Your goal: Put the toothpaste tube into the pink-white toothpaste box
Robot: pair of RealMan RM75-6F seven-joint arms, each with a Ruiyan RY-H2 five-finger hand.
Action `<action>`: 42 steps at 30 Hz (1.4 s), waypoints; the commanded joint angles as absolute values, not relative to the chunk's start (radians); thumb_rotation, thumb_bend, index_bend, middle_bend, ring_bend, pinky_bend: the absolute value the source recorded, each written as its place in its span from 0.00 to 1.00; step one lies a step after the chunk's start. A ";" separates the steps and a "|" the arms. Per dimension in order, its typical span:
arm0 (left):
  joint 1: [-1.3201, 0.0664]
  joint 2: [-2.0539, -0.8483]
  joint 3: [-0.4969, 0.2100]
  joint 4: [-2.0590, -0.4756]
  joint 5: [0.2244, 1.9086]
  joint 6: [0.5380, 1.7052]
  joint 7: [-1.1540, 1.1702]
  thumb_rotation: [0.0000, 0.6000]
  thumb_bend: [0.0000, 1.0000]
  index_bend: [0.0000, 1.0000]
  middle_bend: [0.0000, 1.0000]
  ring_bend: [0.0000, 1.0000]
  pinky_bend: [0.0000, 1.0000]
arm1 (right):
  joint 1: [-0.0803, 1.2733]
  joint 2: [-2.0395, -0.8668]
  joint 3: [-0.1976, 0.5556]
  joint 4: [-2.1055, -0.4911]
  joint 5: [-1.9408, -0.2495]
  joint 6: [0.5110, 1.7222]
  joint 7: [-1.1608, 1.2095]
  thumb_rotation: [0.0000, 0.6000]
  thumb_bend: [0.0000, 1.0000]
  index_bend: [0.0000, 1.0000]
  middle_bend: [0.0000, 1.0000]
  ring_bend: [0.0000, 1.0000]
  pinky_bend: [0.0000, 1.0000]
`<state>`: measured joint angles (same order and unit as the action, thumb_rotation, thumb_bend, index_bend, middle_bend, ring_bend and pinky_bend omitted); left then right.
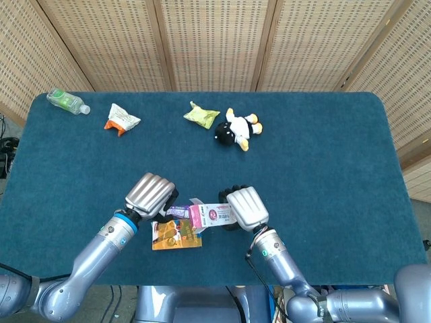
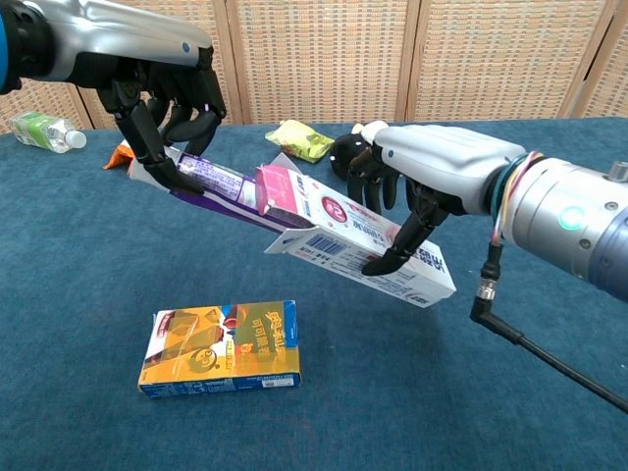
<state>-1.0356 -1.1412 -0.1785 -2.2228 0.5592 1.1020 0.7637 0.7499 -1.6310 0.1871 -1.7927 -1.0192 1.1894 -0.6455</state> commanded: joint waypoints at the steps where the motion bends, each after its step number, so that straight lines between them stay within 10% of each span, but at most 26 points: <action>1: -1.034 -1.171 -0.175 -2.211 0.588 1.118 0.746 1.00 0.32 0.80 0.69 0.60 0.61 | 0.750 -1.630 0.188 -1.795 -1.020 1.190 -0.645 1.00 0.00 0.58 0.51 0.42 0.45; 22: -0.983 -1.352 -0.130 -2.089 0.857 1.200 0.677 1.00 0.32 0.80 0.69 0.59 0.61 | 0.749 -1.612 0.206 -1.823 -1.022 1.195 -0.637 1.00 0.00 0.58 0.51 0.42 0.45; 30: -0.963 -1.420 -0.111 -2.020 0.961 1.227 0.674 1.00 0.32 0.70 0.41 0.36 0.44 | 0.754 -1.591 0.221 -1.841 -1.026 1.204 -0.651 1.00 0.00 0.58 0.52 0.42 0.45; 42: -0.942 -1.430 -0.114 -1.982 1.039 1.236 0.679 1.00 0.32 0.55 0.28 0.26 0.35 | 0.730 -1.556 0.241 -1.841 -1.007 1.225 -0.600 1.00 0.00 0.59 0.52 0.42 0.45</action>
<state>-0.9430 -1.4302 -0.1125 -1.9839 1.0358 1.2353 0.6804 0.7314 -1.5584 0.2399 -1.8429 -1.0082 1.2236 -0.6020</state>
